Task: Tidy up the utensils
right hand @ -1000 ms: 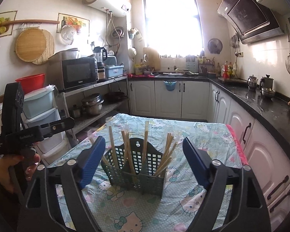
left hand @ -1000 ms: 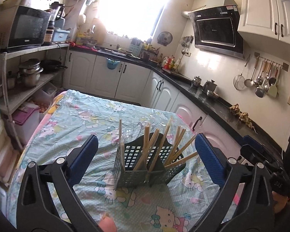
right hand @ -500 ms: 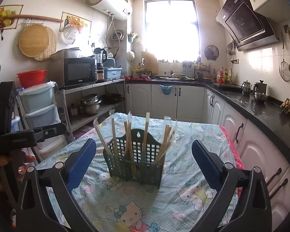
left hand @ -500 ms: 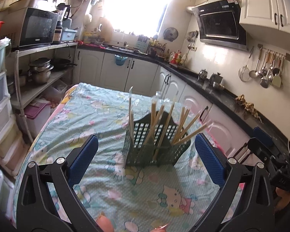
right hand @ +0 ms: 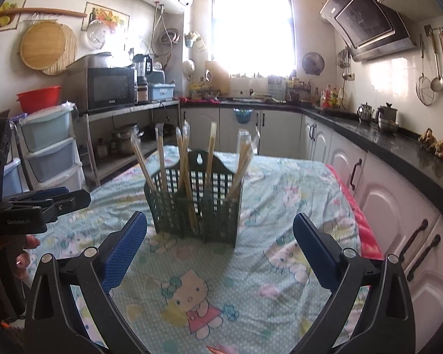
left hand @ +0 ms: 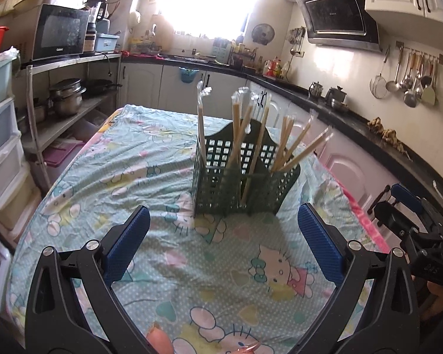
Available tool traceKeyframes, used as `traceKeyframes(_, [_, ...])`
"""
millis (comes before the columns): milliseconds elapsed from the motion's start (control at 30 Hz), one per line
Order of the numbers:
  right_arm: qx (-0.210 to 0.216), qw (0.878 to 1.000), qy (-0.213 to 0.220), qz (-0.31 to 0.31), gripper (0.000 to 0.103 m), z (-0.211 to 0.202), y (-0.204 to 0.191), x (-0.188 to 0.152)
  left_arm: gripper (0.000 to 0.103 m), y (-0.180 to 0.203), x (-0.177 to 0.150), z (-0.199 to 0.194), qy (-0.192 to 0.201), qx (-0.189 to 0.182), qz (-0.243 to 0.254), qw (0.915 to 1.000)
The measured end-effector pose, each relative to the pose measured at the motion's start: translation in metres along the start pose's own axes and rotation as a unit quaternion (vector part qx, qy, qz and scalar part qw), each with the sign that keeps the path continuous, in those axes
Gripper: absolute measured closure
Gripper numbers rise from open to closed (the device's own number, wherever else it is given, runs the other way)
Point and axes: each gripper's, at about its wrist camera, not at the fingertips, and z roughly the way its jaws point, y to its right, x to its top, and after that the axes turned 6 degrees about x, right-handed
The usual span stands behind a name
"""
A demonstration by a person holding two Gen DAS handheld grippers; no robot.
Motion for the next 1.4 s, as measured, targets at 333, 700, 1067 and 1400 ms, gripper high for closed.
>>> traceKeyframes(333, [-0.022,1.0,0.001,0.008,0.007,0.003,0.002,-0.034,0.011,0.006,-0.021,0.0,0.023,0.006,0.008,0.9997])
traceKeyframes(700, [-0.03,0.997,0.064,0.001,0.006,-0.009,-0.004,-0.05,0.011,0.011,-0.037,-0.006,0.054,0.001,0.012,0.9984])
traceKeyframes(1067, [-0.036,0.994,0.104,0.001,0.006,-0.018,-0.003,-0.056,0.011,0.014,-0.045,-0.013,0.087,0.001,0.013,0.9962])
traceKeyframes(1400, [-0.035,0.994,0.101,0.0,0.006,-0.015,-0.006,-0.062,0.011,0.011,-0.048,-0.013,0.095,0.007,0.005,0.9954])
